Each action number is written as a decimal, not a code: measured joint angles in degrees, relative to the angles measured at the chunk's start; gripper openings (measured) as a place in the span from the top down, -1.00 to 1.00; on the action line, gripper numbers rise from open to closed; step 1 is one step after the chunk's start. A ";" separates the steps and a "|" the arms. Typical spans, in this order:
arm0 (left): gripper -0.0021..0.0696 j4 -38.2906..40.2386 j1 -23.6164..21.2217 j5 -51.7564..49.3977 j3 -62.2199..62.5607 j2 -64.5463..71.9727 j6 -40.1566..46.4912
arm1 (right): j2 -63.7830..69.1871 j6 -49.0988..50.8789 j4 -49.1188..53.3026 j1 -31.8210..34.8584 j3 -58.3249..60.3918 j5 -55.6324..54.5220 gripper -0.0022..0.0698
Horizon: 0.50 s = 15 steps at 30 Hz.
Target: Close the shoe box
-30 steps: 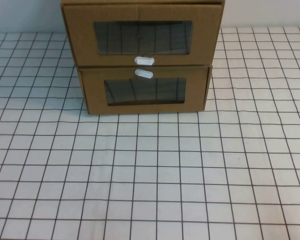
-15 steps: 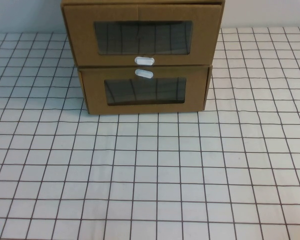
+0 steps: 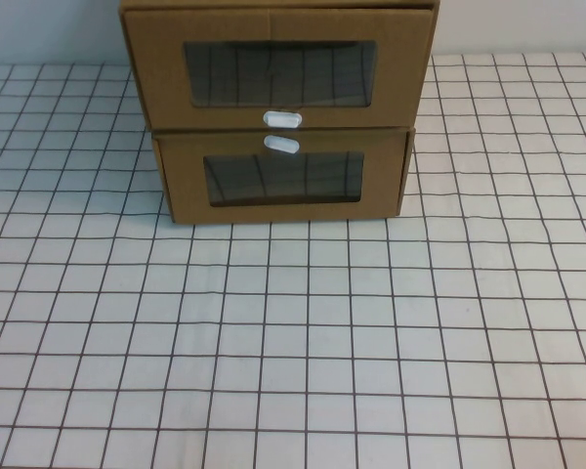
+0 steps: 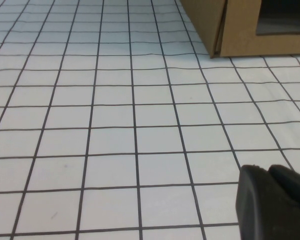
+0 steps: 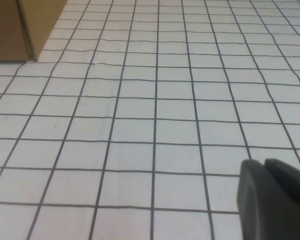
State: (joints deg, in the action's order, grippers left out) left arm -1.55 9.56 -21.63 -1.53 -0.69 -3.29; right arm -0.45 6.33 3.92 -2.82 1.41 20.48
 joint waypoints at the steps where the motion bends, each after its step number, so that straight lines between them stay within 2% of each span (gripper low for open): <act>1: 0.96 0.00 0.00 0.00 0.00 0.00 0.00 | 0.00 0.00 0.25 0.00 0.00 0.00 0.98; 15: 0.96 0.00 0.00 0.00 0.00 0.00 0.00 | 0.00 0.00 0.78 0.00 0.00 0.00 0.98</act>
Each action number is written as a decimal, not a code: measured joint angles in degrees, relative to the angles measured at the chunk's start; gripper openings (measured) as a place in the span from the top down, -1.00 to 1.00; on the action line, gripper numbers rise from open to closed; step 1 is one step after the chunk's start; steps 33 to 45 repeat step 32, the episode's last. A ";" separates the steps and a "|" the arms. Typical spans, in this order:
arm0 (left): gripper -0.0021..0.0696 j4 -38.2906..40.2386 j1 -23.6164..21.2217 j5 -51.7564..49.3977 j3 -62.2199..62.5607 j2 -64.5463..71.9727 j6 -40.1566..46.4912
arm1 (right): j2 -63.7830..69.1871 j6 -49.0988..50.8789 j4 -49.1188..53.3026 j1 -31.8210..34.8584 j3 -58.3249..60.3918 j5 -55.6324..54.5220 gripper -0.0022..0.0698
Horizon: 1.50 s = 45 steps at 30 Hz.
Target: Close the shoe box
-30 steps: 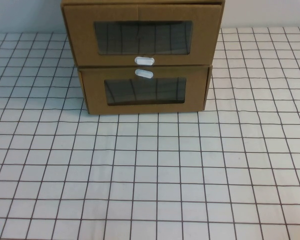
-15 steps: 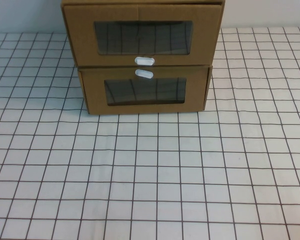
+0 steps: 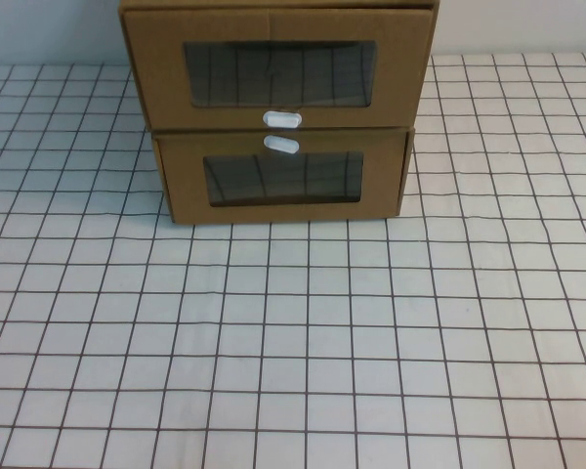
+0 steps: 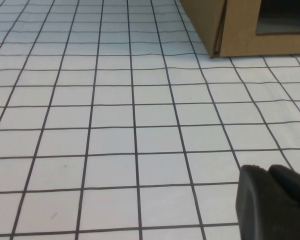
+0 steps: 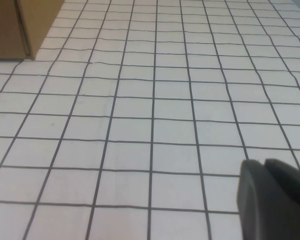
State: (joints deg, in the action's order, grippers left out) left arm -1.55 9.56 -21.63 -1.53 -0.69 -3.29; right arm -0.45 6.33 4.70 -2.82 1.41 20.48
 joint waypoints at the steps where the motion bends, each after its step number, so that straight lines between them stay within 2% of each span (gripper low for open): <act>1: 0.96 0.00 0.00 0.00 0.00 0.00 0.00 | 0.00 0.00 0.00 0.00 0.00 0.00 0.98; 45: 0.96 0.00 0.00 0.00 0.00 0.00 0.00 | 0.00 0.00 -0.81 0.00 0.00 0.00 0.98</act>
